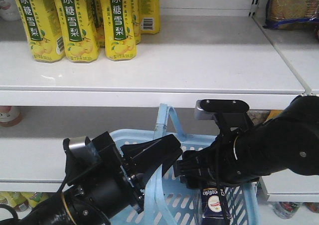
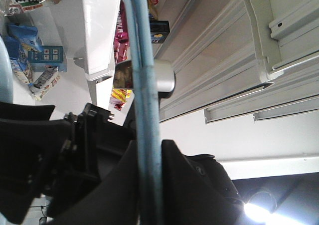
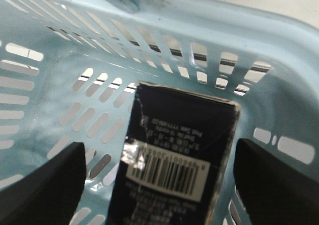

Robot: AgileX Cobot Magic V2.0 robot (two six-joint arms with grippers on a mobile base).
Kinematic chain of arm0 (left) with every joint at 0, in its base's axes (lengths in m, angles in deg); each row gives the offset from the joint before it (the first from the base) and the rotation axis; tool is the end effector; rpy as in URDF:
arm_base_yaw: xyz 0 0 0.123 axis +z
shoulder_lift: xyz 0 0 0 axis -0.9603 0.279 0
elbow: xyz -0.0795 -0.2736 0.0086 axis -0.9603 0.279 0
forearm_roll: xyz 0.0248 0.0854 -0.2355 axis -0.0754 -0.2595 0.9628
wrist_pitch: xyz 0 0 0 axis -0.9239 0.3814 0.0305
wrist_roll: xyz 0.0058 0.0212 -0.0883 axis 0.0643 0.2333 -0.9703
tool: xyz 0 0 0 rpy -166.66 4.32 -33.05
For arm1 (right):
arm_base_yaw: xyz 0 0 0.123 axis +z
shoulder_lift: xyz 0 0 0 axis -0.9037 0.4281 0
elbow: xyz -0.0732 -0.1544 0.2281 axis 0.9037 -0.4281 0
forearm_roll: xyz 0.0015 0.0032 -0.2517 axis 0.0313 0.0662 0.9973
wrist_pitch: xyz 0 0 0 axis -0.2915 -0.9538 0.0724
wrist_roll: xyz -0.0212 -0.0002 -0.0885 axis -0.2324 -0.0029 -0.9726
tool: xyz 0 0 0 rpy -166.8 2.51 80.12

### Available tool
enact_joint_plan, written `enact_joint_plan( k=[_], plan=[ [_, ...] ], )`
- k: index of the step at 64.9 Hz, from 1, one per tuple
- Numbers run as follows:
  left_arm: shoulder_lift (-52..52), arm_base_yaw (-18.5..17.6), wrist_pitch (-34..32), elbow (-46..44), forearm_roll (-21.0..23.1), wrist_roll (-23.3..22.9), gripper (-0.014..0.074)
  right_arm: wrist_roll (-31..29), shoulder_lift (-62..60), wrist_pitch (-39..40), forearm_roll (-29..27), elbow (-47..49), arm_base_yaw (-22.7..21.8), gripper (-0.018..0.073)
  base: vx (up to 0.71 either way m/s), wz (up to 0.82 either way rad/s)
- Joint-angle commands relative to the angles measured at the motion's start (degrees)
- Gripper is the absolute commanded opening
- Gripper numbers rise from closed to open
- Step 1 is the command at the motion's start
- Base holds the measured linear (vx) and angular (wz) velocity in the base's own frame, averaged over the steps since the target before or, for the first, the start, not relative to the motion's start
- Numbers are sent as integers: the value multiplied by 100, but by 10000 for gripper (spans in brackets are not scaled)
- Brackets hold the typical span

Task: Left arm holds basket, right arm returns cookies
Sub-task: 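Lower the open right gripper into the basket over the cookie box, then close the right gripper on the top of the cookie box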

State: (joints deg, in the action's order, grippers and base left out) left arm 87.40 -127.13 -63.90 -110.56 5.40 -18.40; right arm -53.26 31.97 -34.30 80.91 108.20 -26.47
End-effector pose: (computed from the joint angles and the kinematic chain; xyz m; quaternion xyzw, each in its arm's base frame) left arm 0.1537 -0.2089 0.2439 -0.2304 0.5925 -0.7475 0.1926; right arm 0.2040 0.1617 0.2684 -0.0709 0.9727 0.1278 0.1805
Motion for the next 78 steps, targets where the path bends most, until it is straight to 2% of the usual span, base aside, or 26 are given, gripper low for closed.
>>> enact_joint_plan(
  k=[1, 18, 32, 44, 57, 78],
  plan=[
    [-225, 26, -1639, -182, 370, 42, -3, -49, -49, 234, 76, 153, 3, 570, 0, 0],
    [-225, 26, -1639, -182, 370, 42, -3, -49, 122, 216, 76, 153, 3, 556, 0, 0],
    [-225, 26, -1639, -182, 370, 42, -3, -49, 190, 202, 257, 153, 3, 463, 0, 0],
    [-225, 26, -1639, -182, 370, 42, -3, -49, 190, 159, 327, 153, 3, 277, 0, 0],
    [-225, 26, -1639, -182, 370, 42, -3, -49, 190, 83, 345, 153, 3, -16, 0, 0],
    [-225, 26, -1639, -182, 370, 42, -3, -54, 65, 72, 337, 153, 3, -10, 0, 0]
  ],
)
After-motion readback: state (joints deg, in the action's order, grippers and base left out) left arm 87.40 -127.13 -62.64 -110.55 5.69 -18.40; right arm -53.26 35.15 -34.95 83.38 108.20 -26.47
